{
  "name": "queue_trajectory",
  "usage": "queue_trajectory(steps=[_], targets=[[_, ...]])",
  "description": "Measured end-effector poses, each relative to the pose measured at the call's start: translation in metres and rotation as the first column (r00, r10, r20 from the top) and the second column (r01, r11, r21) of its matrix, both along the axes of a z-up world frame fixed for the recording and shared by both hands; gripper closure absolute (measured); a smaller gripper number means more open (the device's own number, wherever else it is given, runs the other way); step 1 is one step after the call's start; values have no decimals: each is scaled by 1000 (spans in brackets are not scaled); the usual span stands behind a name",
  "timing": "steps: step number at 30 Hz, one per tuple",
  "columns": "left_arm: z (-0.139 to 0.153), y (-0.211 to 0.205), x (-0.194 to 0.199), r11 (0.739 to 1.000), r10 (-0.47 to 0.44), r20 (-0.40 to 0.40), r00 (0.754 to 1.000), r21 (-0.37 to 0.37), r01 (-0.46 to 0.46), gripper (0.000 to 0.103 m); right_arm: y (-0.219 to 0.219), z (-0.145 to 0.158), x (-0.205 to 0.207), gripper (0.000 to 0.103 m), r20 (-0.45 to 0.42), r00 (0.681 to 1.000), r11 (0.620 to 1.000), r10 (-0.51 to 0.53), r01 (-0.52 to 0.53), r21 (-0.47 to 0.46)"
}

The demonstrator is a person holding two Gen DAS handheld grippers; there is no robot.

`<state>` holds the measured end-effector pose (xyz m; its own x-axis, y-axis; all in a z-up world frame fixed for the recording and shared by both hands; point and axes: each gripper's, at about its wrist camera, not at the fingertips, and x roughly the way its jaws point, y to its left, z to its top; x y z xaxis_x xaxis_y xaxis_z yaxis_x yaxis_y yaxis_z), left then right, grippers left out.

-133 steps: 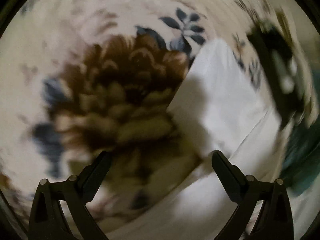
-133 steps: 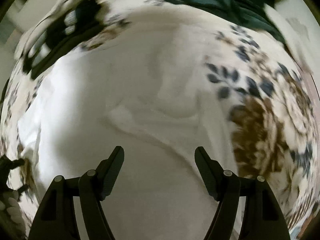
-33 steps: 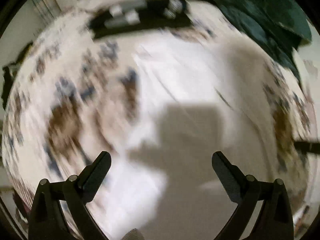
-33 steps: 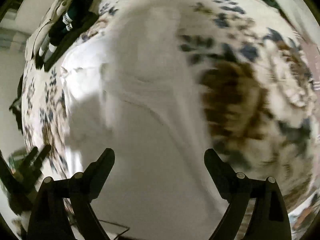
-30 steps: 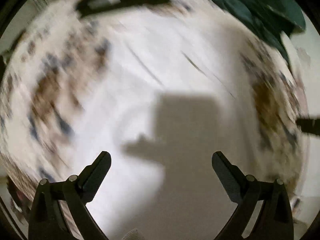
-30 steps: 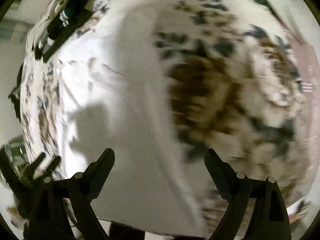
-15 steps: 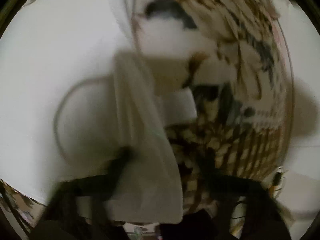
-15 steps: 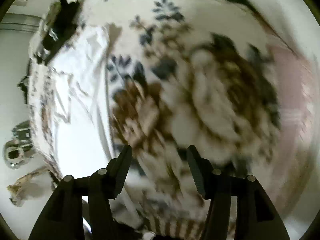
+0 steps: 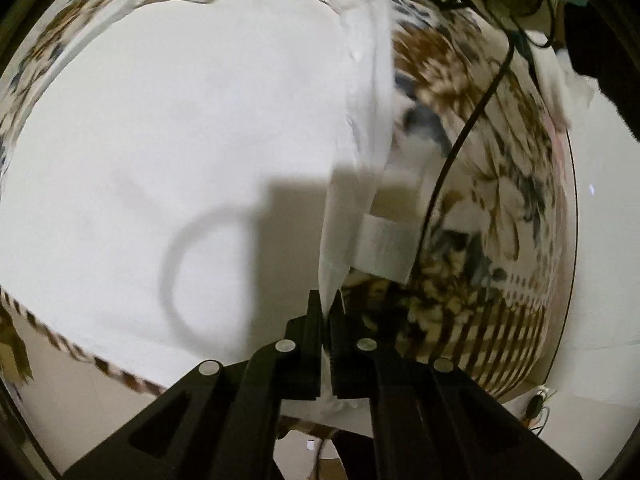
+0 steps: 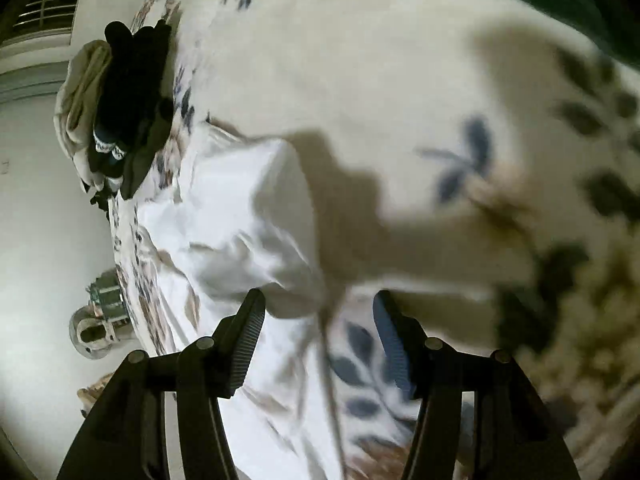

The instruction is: Fold small clothes

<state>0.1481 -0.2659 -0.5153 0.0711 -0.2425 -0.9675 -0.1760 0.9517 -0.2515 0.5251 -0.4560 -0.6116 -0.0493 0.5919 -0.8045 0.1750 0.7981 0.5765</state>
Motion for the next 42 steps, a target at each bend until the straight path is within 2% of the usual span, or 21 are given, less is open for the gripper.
queue_trajectory(steps=[1, 2, 3, 4, 6, 8, 13, 17, 20, 26, 31, 34, 37, 42], targets=[[2, 7, -1, 1000, 21, 6, 1000, -4, -21, 102, 6, 1, 1, 58, 9, 1000, 1000, 7, -7, 5], [5, 13, -3, 999, 41, 11, 999, -9, -41, 102, 12, 2, 2, 78, 10, 1000, 1000, 18, -18, -4], [5, 14, -4, 999, 53, 12, 999, -14, -53, 102, 15, 5, 3, 94, 16, 999, 999, 29, -29, -21], [6, 21, -4, 997, 70, 16, 997, -22, -69, 102, 20, 10, 3, 96, 35, 998, 998, 48, -46, -43], [9, 31, -7, 994, 106, 20, 994, -43, -105, 102, 29, 20, 3, 97, 62, 995, 992, 83, -77, -95], [14, 42, -8, 988, 145, 27, 989, -64, -143, 102, 37, 35, 4, 98, 76, 992, 990, 99, -90, -109], [38, 94, -17, 969, 237, 67, 969, -79, -232, 102, 78, 92, 11, 98, 123, 977, 978, 175, -158, -135], [55, 150, -27, 945, 324, 98, 941, -72, -318, 102, 146, 128, 14, 98, 151, 954, 958, 260, -236, -161], [55, 187, -34, 928, 373, 110, 921, -65, -367, 102, 214, 141, 17, 98, 161, 932, 935, 324, -289, -206], [25, 265, -48, 886, 463, 107, 880, -46, -461, 102, 349, 124, 16, 98, 148, 904, 886, 400, -340, -315], [-5, 321, -52, 864, 504, 67, 861, -51, -501, 102, 423, 94, 12, 98, 117, 897, 831, 427, -338, -442], [-21, 346, -52, 867, 498, 45, 866, -32, -497, 103, 441, 77, 13, 98, 99, 906, 810, 412, -315, -494], [-36, 364, -55, 860, 509, 8, 861, -53, -508, 103, 449, 63, 16, 98, 78, 918, 802, 389, -296, -518], [-40, 389, -62, 852, 521, -6, 853, -51, -521, 103, 455, 43, 18, 98, 55, 923, 775, 381, -287, -563]])
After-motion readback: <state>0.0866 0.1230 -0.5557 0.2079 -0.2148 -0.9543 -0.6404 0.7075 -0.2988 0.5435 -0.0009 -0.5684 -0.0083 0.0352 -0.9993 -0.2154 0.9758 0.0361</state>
